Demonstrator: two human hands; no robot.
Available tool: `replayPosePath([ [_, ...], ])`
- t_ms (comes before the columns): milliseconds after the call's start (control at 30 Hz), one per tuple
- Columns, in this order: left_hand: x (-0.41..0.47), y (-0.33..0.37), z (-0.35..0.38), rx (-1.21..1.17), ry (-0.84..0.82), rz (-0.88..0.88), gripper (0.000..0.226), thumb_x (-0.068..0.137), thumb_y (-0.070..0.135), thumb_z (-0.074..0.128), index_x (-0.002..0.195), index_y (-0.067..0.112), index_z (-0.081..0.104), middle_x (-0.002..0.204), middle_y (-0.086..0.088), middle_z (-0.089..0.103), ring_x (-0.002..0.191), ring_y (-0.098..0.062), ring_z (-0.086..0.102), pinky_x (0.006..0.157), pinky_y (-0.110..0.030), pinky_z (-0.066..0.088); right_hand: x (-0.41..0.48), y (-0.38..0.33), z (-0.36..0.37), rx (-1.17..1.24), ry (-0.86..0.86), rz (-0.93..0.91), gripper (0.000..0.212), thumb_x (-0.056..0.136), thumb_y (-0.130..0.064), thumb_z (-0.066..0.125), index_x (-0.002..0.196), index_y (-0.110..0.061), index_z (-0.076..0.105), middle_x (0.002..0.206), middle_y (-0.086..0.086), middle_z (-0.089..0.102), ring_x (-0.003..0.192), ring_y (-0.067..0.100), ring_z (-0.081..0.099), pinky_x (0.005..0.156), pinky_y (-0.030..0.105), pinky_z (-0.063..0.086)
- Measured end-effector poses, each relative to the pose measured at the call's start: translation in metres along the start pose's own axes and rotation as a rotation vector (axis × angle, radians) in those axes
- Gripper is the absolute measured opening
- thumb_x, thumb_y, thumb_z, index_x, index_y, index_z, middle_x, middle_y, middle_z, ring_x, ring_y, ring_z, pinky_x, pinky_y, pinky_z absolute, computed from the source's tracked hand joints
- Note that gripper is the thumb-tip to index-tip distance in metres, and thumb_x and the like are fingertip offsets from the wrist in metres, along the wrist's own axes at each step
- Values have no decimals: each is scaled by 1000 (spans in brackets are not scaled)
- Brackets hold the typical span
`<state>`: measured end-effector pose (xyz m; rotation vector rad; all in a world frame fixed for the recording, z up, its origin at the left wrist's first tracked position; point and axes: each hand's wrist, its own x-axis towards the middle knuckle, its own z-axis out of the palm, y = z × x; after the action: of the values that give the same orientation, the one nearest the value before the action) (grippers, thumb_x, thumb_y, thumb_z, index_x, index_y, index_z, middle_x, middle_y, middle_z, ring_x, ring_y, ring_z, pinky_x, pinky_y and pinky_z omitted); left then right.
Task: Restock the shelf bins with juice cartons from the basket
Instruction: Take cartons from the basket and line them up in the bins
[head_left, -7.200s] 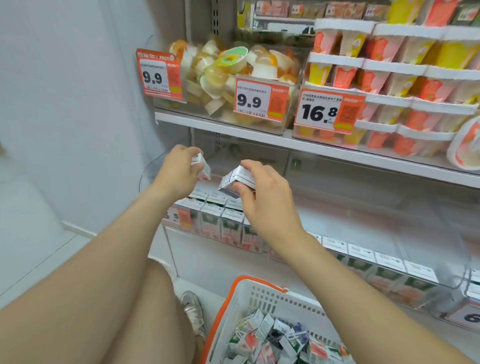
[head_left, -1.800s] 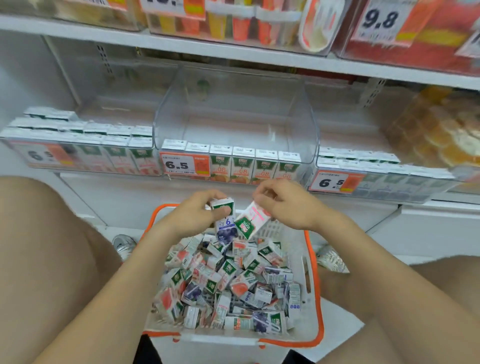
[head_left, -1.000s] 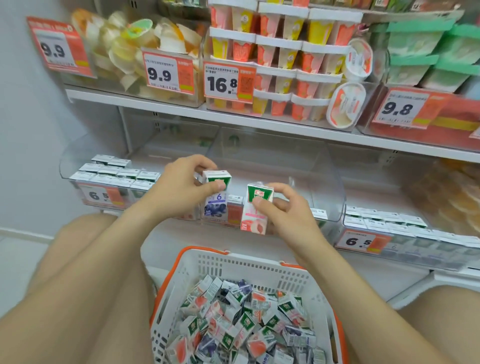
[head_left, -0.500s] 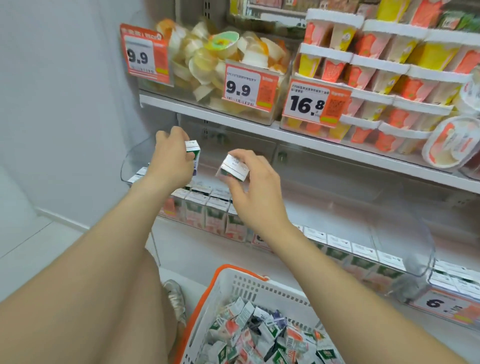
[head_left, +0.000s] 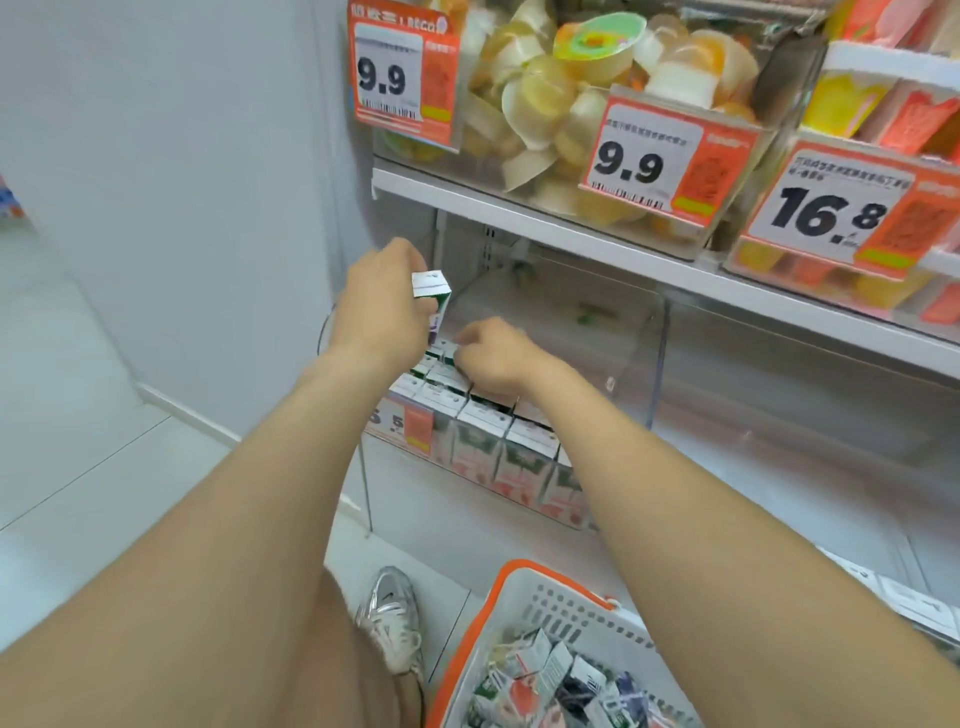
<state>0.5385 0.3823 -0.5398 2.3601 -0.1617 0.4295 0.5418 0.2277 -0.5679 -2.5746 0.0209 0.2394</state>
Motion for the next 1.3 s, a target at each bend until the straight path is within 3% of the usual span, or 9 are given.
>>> replayPosePath([
  [100,0,8,0,2,-47,45,22,95,10,71,114,19,64,109,-5,66,96,-26,60,81,-41,52,7,2,-8,8,-21,27,33,100,-21,40,67,-14,42,73,5,46,78,26,41,59,36,31],
  [167,-2,15,-1,-27,-65,42,21,98,12,68,118,19,65,114,-6,66,95,-26,60,77,-39,54,0,4,-14,-62,-34,19,30,100,-18,39,76,-9,55,83,7,59,83,29,52,70,38,45],
  [267,-6,27,-3,-65,-79,28,21,102,13,64,121,20,65,115,-4,61,80,-18,60,49,-20,45,-13,8,-29,4,141,-100,42,96,-9,43,131,-10,66,128,11,69,124,31,60,109,42,48],
  [333,-13,38,-6,-102,-84,22,18,103,19,63,121,24,65,110,-1,61,86,-21,61,52,-23,40,-35,6,-41,241,284,-179,52,93,-11,49,143,-21,58,124,2,71,119,21,64,106,38,50],
  [567,-52,80,-2,-448,-357,59,15,91,47,70,102,39,76,94,0,75,93,-28,73,81,-54,62,-126,51,-64,509,279,-287,33,96,-31,64,128,-32,58,96,3,78,94,26,74,90,56,59],
  [900,-115,172,45,-702,-542,6,31,92,37,78,107,10,71,89,-4,81,83,-15,78,66,-24,61,-222,140,-93,631,449,-230,18,106,-26,61,120,-16,66,99,20,74,91,39,72,77,54,62],
  [1133,-156,220,78,-769,-538,165,19,97,36,72,107,20,76,96,5,80,92,-11,75,70,-24,60,-274,183,-137,472,402,-142,29,95,-25,74,123,-27,65,115,-8,74,86,11,70,71,30,52],
  [1233,-180,243,95,-822,-606,142,29,110,34,49,114,17,71,96,-1,79,88,-19,77,69,-31,63,-298,202,-151,356,457,-57,20,97,-39,66,116,-34,72,98,-4,77,87,16,71,78,37,56],
  [1300,-194,254,109,-717,-572,249,30,112,35,42,113,22,70,97,5,77,85,-13,75,74,-32,61,-317,217,-159,300,530,43,17,95,-32,62,102,-33,77,75,-12,71,68,9,64,68,27,54],
])
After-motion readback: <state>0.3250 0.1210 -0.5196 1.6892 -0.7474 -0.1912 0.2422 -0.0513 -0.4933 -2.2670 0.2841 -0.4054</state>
